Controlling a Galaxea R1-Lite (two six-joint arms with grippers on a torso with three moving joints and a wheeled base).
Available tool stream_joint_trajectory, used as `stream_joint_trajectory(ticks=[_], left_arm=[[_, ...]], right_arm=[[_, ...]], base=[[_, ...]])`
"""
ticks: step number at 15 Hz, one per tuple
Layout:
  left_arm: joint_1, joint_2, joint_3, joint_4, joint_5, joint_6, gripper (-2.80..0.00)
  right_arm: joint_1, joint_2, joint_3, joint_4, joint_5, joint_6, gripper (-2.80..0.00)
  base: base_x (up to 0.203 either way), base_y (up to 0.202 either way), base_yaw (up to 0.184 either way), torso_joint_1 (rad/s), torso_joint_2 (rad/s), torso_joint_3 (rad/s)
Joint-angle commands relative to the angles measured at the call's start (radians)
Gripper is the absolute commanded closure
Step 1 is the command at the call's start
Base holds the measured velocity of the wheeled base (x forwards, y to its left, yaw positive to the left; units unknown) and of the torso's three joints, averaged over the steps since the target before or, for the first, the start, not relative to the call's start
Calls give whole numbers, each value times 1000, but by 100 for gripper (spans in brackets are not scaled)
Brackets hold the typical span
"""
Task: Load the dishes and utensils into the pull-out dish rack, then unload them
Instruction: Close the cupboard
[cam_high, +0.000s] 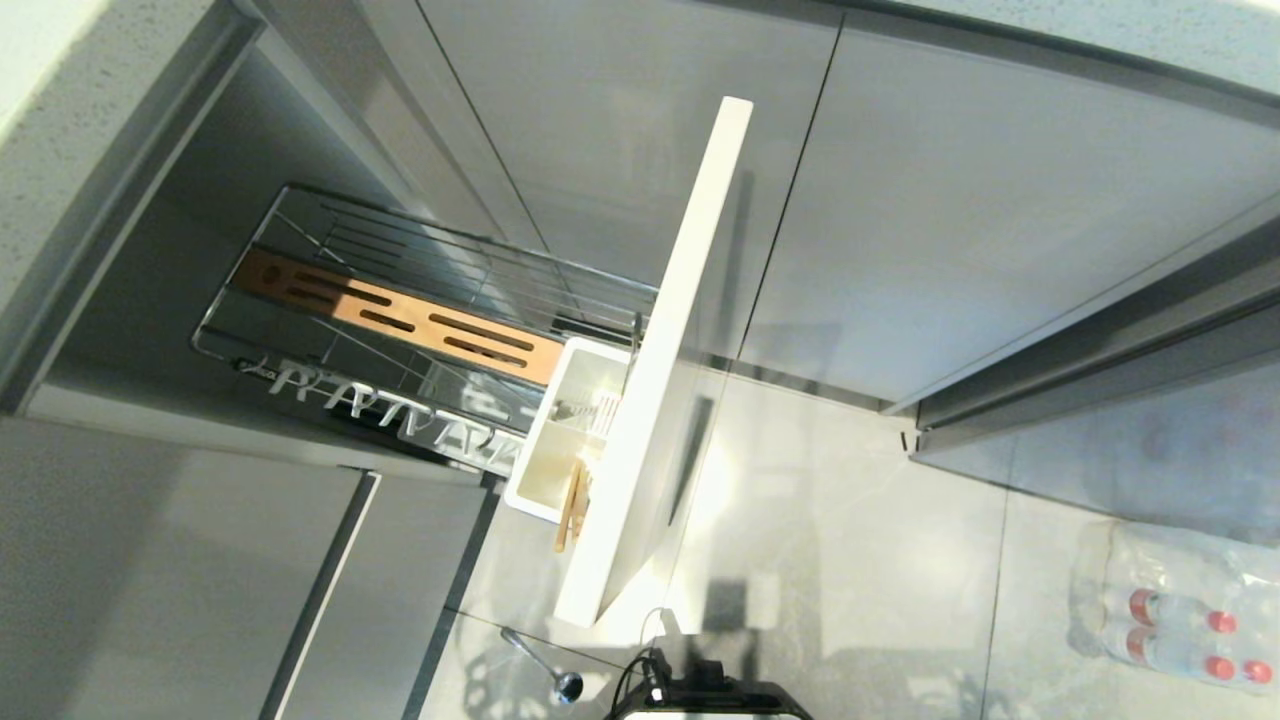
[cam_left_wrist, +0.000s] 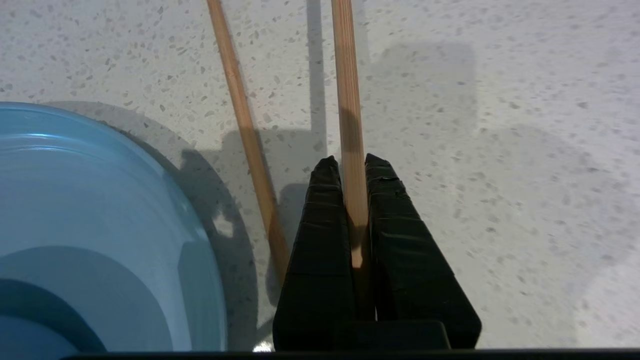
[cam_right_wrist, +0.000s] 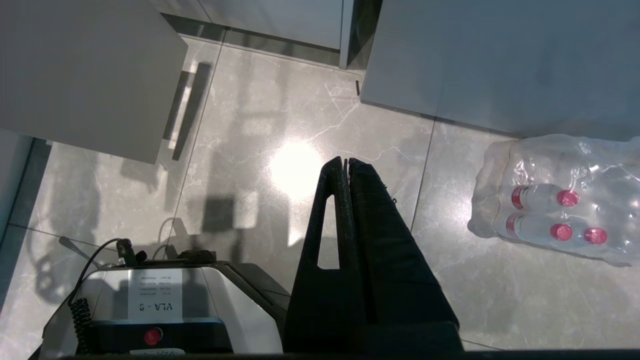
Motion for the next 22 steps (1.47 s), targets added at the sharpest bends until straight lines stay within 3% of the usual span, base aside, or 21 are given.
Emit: stream_joint_trajectory(ticks=[1,14,15,16,22], left_arm=[[-1,27,0,6,-2,-2,0],[-1,70,-14,9,1,-5,0],[-1,70,-14,9,3,-5,-88],[0,70,-15,8,4,-5,-280],[1,18,-13,7,5,-20,-280]], right_arm=[[0,2,0,0,0,0,0],[1,2,0,0,0,0,0],[0,2,0,0,0,0,0],[0,2,0,0,0,0,0],[0,1,0,0,0,0,0]], base=[[0,0,0,0,0,0],[0,0,0,0,0,0],[0,0,0,0,0,0],[0,0,0,0,0,0],[0,0,0,0,0,0]])
